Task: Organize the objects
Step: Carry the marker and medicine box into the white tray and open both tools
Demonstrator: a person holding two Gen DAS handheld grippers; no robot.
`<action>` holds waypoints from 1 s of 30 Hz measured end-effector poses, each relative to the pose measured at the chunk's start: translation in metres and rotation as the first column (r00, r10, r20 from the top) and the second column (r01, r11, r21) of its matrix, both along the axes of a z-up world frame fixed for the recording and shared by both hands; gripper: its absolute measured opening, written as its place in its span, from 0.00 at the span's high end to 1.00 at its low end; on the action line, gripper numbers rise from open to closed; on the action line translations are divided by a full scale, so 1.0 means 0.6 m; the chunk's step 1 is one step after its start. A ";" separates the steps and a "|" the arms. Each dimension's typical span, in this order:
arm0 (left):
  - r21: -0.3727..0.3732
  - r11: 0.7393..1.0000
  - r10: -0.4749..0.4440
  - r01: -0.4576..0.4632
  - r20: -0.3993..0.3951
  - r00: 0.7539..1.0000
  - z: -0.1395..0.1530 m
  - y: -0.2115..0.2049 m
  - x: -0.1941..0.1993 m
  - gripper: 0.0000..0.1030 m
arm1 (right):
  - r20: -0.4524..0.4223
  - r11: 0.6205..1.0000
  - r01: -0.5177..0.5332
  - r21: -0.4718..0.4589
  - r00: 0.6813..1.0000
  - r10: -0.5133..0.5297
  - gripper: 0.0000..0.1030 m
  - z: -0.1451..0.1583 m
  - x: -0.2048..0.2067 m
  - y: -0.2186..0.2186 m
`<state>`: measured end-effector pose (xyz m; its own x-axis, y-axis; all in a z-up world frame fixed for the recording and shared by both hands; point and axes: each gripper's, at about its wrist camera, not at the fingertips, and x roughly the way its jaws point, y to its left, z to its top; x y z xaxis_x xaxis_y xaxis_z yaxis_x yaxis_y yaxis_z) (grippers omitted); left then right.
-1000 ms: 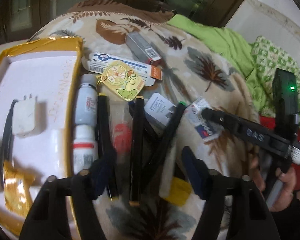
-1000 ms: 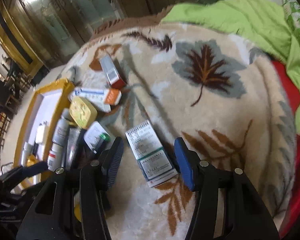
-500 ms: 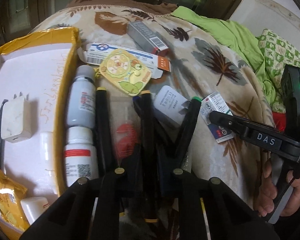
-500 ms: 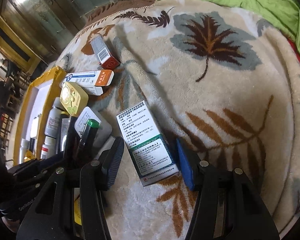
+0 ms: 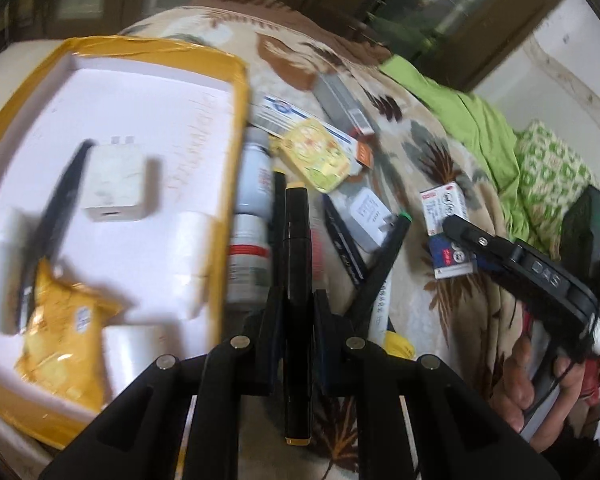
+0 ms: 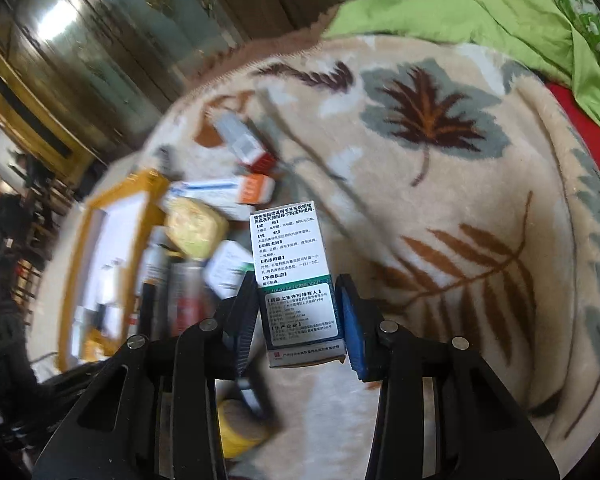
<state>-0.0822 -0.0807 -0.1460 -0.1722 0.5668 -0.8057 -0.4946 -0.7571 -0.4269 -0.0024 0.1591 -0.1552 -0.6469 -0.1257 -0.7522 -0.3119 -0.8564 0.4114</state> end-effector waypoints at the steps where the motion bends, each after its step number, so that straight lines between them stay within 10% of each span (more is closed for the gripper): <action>1: 0.010 1.000 0.025 -0.025 0.009 1.000 0.005 -0.015 -0.003 0.87 | -0.022 1.000 -0.011 -0.020 1.000 0.010 0.63 0.005 0.002 -0.009; 16: 0.076 0.964 0.252 -0.255 0.044 0.967 0.060 -0.225 -0.004 0.87 | -0.052 0.962 -0.251 -0.109 0.968 0.247 0.63 0.008 0.009 -0.197; 30: 0.175 0.935 0.293 -0.309 0.113 0.949 0.119 -0.349 0.008 0.87 | -0.003 0.955 -0.288 -0.065 0.957 0.289 0.63 0.082 -0.159 -0.369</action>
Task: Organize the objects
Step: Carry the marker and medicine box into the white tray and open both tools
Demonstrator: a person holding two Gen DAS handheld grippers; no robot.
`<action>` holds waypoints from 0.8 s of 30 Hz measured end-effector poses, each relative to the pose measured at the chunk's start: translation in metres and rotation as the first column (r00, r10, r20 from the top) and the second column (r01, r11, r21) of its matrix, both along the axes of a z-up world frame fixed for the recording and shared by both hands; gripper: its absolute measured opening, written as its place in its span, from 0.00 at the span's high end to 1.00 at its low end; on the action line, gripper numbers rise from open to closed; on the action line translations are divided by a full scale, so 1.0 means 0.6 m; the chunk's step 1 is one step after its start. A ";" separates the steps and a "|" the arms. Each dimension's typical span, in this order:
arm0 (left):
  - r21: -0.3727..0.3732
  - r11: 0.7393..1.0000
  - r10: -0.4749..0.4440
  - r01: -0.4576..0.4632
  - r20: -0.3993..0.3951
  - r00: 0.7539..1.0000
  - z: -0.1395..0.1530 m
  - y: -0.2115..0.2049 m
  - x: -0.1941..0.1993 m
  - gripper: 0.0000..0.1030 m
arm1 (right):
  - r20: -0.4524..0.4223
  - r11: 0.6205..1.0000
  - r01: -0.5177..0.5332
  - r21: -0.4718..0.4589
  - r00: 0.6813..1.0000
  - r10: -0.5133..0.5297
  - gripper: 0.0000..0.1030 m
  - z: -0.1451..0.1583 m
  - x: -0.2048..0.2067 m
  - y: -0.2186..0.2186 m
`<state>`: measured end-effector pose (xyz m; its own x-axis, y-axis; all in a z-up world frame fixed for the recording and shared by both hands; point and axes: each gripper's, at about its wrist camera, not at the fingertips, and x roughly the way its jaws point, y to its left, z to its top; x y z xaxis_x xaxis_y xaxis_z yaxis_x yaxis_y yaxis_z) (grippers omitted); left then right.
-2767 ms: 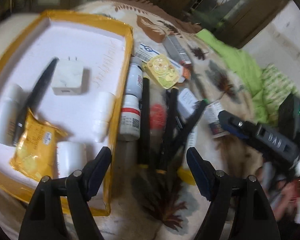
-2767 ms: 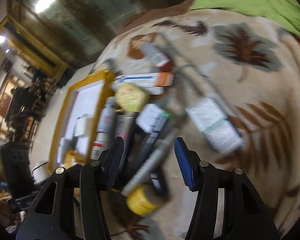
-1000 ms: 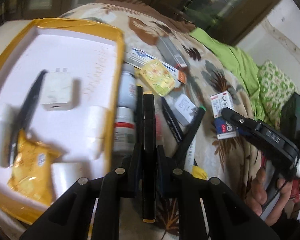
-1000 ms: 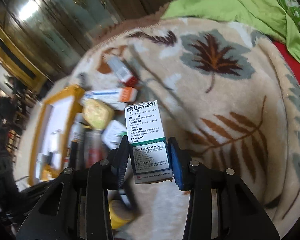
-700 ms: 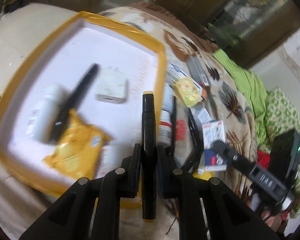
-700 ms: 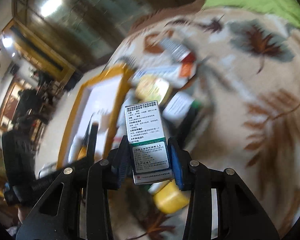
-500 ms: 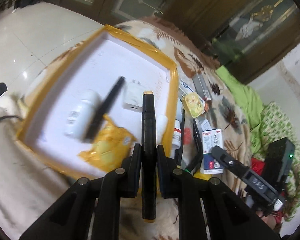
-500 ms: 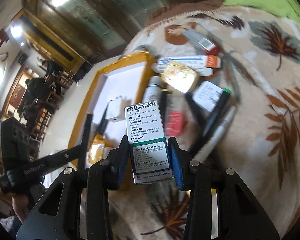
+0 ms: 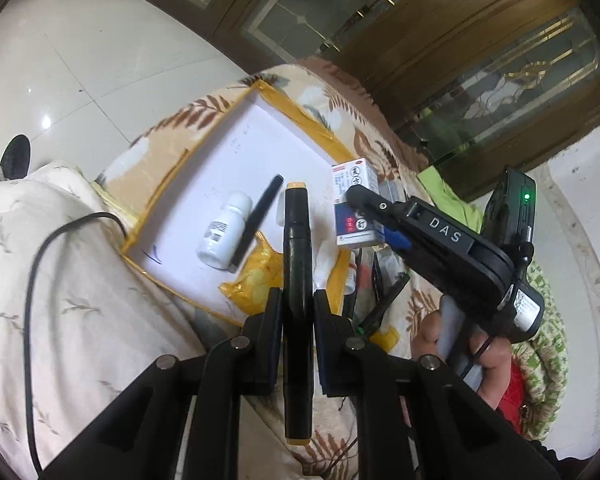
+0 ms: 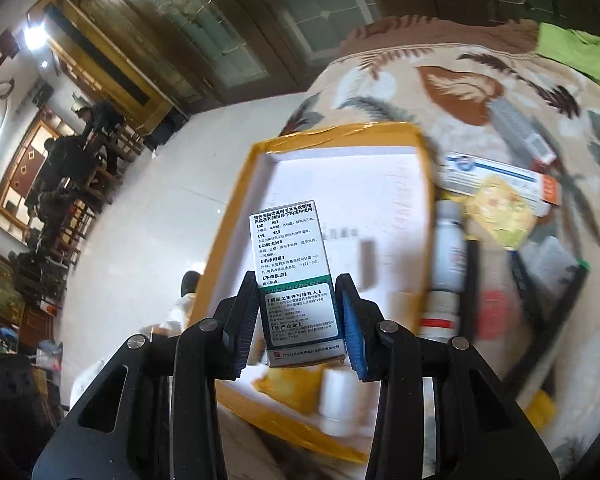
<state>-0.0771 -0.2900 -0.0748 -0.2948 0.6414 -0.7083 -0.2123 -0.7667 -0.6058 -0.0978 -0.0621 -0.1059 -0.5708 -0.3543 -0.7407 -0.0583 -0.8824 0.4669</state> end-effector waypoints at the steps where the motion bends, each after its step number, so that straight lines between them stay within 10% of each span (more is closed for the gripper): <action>1: 0.007 1.000 0.009 -0.009 0.007 1.000 -0.003 -0.005 -0.003 0.87 | -0.003 1.000 -0.012 0.010 1.000 0.012 0.63 0.002 -0.001 -0.011; 24: 0.085 0.996 0.004 -0.002 -0.021 1.000 -0.021 -0.029 -0.068 0.87 | -0.021 0.995 0.050 0.083 0.999 -0.048 0.63 0.017 0.032 0.000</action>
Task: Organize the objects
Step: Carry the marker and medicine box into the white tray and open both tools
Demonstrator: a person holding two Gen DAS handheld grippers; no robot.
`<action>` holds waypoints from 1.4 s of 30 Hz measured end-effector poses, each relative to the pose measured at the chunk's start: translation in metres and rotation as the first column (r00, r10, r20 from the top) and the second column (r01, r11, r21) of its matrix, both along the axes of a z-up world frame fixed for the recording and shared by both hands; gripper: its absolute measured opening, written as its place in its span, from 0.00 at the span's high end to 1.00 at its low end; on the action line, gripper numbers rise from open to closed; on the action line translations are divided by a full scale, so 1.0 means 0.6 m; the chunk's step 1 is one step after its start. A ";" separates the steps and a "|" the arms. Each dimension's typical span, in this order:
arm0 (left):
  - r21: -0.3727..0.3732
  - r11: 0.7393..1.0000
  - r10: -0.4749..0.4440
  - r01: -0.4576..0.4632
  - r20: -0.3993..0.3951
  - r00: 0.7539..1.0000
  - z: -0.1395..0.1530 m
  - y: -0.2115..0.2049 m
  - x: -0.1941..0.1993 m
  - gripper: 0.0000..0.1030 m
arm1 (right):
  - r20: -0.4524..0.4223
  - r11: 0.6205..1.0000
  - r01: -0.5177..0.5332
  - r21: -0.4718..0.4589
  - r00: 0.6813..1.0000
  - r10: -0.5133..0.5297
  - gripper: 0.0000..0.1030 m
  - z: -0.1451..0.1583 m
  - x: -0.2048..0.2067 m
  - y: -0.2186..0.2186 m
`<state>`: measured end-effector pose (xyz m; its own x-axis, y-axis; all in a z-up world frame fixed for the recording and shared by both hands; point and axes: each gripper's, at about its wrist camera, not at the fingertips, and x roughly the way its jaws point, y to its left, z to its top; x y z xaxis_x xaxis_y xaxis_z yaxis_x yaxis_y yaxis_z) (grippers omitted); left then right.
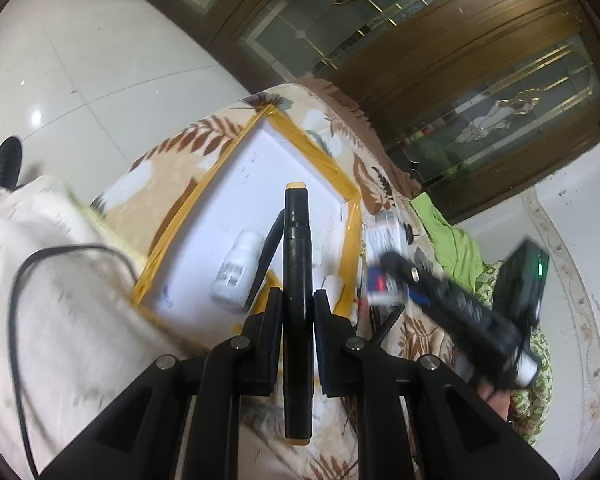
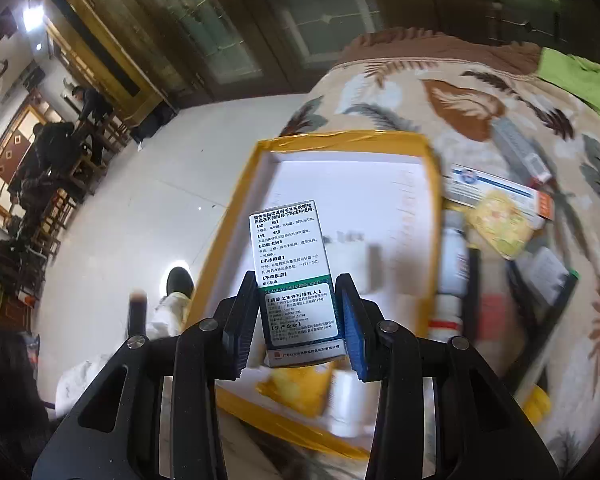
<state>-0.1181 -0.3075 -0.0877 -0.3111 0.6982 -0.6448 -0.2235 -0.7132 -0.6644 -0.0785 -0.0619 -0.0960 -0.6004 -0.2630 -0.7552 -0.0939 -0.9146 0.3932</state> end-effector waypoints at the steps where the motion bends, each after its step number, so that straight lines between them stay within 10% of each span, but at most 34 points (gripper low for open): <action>1: -0.005 1.000 -0.013 0.013 -0.004 1.000 -0.002 0.007 -0.006 0.87 | 0.000 1.000 0.012 -0.005 1.000 -0.012 0.63 -0.004 0.012 0.014; 19: -0.183 0.971 -0.150 0.150 0.014 0.989 -0.063 0.132 -0.198 0.87 | 0.083 0.997 0.060 0.051 0.994 -0.064 0.63 -0.067 -0.094 0.055; 25: -0.339 0.923 -0.197 0.181 -0.011 0.980 -0.084 0.169 -0.246 0.87 | 0.135 0.994 0.063 0.092 0.988 -0.075 0.63 -0.103 -0.151 0.056; 39: -0.503 0.851 -0.231 0.152 -0.099 0.968 -0.128 0.198 -0.221 0.86 | 0.187 0.981 0.013 0.195 0.981 -0.050 0.62 -0.148 -0.182 0.024; 42: -0.468 0.873 -0.210 0.140 -0.101 0.973 -0.122 0.188 -0.214 0.77 | 0.200 0.991 0.034 0.130 0.978 -0.059 0.62 -0.145 -0.183 0.036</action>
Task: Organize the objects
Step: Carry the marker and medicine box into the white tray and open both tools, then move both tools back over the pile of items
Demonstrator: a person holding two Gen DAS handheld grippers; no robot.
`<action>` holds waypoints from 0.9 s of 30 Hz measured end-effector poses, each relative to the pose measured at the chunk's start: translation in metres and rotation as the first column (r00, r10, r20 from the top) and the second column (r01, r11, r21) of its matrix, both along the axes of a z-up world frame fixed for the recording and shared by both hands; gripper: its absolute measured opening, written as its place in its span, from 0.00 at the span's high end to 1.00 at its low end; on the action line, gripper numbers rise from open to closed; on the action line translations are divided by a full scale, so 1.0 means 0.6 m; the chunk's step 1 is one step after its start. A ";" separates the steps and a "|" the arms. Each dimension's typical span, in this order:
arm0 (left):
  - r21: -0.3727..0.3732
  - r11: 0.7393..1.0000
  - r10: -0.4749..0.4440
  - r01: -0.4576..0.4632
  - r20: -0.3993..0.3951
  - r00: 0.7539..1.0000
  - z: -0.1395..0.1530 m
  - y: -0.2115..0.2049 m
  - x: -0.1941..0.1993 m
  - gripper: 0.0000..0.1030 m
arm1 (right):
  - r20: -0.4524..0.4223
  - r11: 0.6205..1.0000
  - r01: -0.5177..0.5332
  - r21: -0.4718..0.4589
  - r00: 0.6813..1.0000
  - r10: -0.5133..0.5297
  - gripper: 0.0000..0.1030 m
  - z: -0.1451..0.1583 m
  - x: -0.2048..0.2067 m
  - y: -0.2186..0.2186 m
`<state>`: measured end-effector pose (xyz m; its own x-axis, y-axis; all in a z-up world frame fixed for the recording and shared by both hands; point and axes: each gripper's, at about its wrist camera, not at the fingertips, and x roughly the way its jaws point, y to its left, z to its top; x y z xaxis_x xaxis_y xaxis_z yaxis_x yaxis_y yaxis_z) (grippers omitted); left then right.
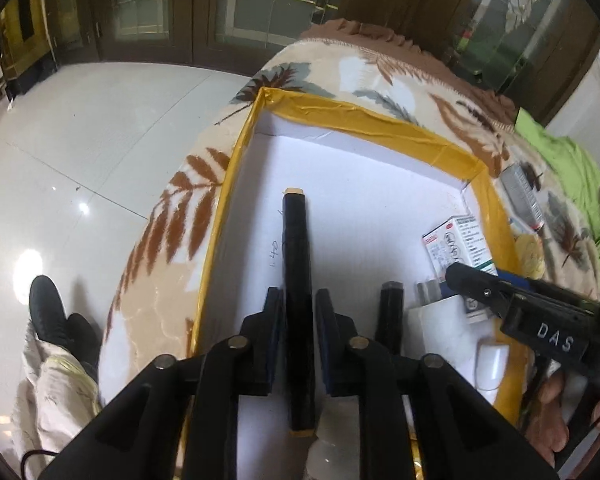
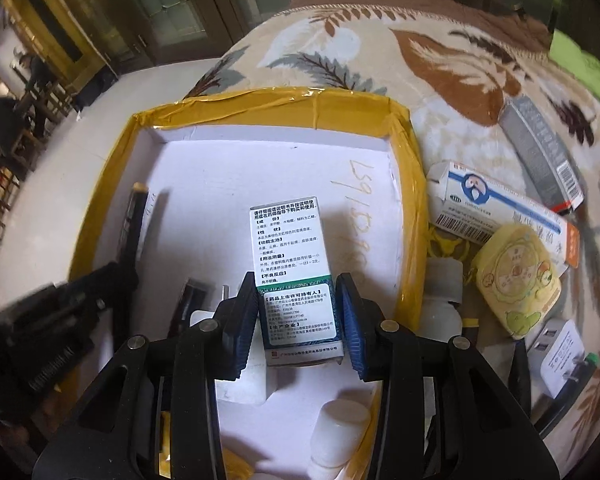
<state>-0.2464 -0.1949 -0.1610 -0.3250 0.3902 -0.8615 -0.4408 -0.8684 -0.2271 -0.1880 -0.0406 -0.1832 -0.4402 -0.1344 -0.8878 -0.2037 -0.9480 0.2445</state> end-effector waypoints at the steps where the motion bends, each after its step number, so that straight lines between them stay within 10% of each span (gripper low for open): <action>1: 0.050 0.999 0.003 -0.004 0.020 1.000 0.003 -0.007 0.000 0.72 | 0.002 0.999 0.002 -0.037 1.000 -0.002 0.61 0.001 0.001 0.005; 3: 0.141 0.989 0.026 -0.034 0.060 0.998 0.011 -0.021 0.000 0.41 | 0.011 0.993 -0.001 -0.121 1.000 0.002 0.54 0.002 0.005 0.016; 8: 0.302 0.942 0.108 -0.148 0.143 0.984 0.039 -0.059 0.040 0.23 | -0.028 0.962 -0.051 -0.267 0.999 0.045 0.45 0.032 0.042 0.030; 13: 0.353 0.920 0.081 -0.170 0.252 0.964 0.060 -0.042 0.081 0.23 | -0.142 0.948 -0.124 -0.292 0.986 0.085 0.37 0.076 0.105 0.037; 21: 0.411 0.911 -0.016 -0.044 0.142 0.990 0.117 0.074 0.195 0.23 | -0.193 0.954 -0.086 -0.287 0.981 0.030 0.37 0.093 0.239 0.138; 27: 0.280 0.954 -0.153 0.108 0.144 0.978 0.075 0.207 0.285 0.23 | -0.137 0.976 0.030 -0.217 0.989 -0.061 0.37 0.050 0.330 0.254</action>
